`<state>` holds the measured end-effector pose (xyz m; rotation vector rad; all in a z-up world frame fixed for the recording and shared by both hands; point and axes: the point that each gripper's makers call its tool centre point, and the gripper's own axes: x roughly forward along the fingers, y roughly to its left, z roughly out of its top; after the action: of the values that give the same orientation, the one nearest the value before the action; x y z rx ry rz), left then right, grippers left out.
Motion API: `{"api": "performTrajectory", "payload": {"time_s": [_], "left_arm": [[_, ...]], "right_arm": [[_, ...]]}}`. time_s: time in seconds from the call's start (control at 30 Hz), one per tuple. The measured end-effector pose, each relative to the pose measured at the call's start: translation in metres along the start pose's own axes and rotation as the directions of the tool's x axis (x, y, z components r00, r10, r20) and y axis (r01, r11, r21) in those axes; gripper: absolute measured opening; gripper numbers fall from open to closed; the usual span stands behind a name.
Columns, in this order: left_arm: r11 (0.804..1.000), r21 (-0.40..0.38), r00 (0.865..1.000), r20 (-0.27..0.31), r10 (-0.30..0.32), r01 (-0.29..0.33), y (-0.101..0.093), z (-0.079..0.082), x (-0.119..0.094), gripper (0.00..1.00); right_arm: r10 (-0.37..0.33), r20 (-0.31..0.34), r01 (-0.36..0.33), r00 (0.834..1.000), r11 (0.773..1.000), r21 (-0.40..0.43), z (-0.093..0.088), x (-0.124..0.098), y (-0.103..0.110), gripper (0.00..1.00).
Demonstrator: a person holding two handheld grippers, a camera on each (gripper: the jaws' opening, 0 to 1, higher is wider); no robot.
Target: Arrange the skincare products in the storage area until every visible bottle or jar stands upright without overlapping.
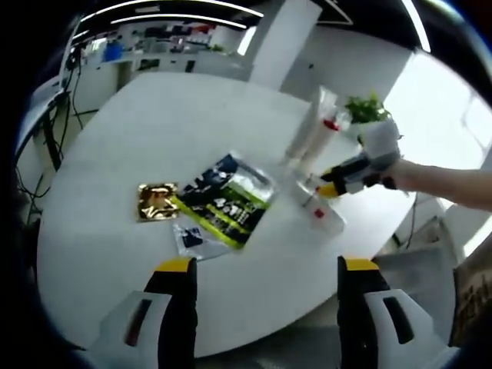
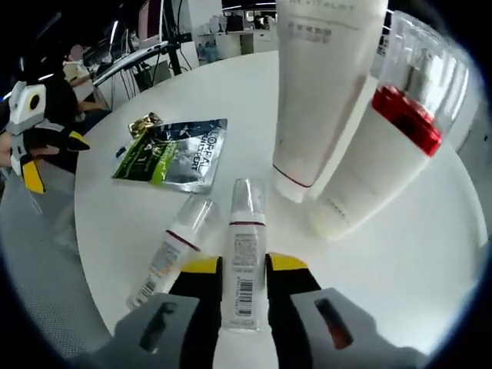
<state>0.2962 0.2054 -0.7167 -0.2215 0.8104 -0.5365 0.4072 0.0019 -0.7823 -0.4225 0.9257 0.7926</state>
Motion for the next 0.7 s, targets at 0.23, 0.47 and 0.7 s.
{"api": "performTrajectory", "payload": {"time_s": [0.23, 0.47, 0.7], "left_arm": [[1.000, 0.014, 1.000, 0.002, -0.012, 0.012, -0.005, 0.005, 0.000, 0.71], [0.998, 0.026, 0.998, 0.023, -0.056, 0.055, -0.018, 0.018, -0.002, 0.67], [0.992, -0.023, 0.989, 0.079, -0.125, 0.127, -0.038, 0.035, -0.003, 0.67]], "right_arm": [[-0.006, 0.014, 0.006, 1.000, 1.000, 0.025, 0.000, -0.001, -0.002, 0.20], [0.039, 0.252, -0.148, 0.967, 0.890, 0.430, 0.021, -0.035, 0.003, 0.20], [0.042, 0.459, -0.333, 0.887, 0.747, 0.576, 0.039, -0.073, 0.016, 0.20]]}}
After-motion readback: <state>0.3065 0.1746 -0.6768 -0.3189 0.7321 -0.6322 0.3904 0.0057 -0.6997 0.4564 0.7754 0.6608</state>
